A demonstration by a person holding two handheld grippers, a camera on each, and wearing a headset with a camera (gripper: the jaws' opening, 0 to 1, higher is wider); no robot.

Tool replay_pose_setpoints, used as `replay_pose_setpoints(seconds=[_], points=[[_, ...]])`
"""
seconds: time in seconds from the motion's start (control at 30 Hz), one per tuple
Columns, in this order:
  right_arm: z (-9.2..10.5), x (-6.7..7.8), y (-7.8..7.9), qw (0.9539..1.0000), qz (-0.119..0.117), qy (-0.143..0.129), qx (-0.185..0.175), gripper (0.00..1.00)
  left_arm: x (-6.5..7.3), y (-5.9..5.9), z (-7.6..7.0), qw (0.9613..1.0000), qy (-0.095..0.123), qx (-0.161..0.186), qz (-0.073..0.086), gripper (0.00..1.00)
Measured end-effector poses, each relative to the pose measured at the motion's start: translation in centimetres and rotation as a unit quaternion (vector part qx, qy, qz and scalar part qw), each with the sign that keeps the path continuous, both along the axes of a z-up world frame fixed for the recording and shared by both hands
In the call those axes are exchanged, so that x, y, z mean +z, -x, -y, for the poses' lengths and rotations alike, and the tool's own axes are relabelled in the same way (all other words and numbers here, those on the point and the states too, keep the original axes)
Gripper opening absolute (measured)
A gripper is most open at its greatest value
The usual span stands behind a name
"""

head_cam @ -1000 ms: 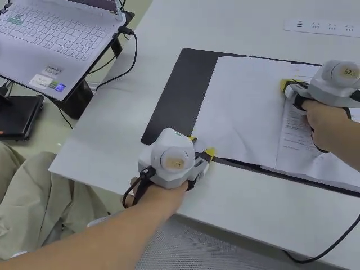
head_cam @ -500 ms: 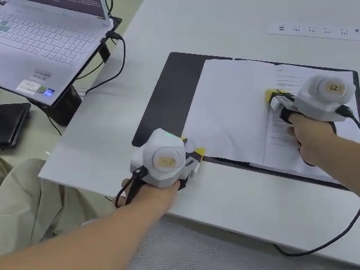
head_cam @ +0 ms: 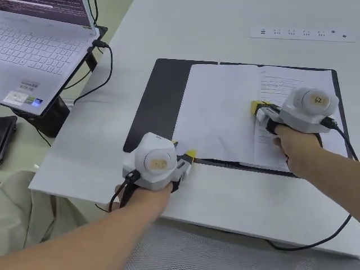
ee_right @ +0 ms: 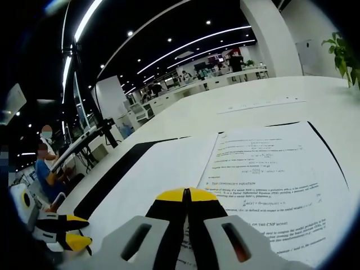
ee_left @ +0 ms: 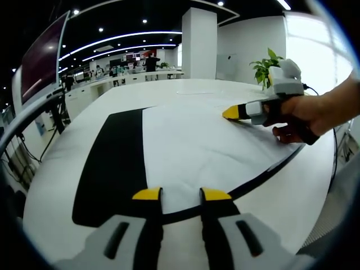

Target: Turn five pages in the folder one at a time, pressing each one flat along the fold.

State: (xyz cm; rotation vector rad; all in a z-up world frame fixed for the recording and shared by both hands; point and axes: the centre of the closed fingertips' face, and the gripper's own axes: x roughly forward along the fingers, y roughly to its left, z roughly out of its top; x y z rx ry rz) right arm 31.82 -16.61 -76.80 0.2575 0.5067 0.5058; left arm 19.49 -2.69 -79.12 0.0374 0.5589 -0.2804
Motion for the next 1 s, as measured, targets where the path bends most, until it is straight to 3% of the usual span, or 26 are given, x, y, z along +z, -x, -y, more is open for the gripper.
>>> replay_pose_setpoints(seconds=[0.63,1.0], points=[[-0.1,-0.3,4.1,0.9999,-0.006,0.011,0.011,0.0,0.0,-0.1,0.0,1.0,0.0,0.0,0.001,0.25],[-0.4,-0.8,7.0,0.9989,-0.012,0.026,0.037,0.0,0.1,0.1,0.0,1.0,0.0,0.0,0.001,0.25]])
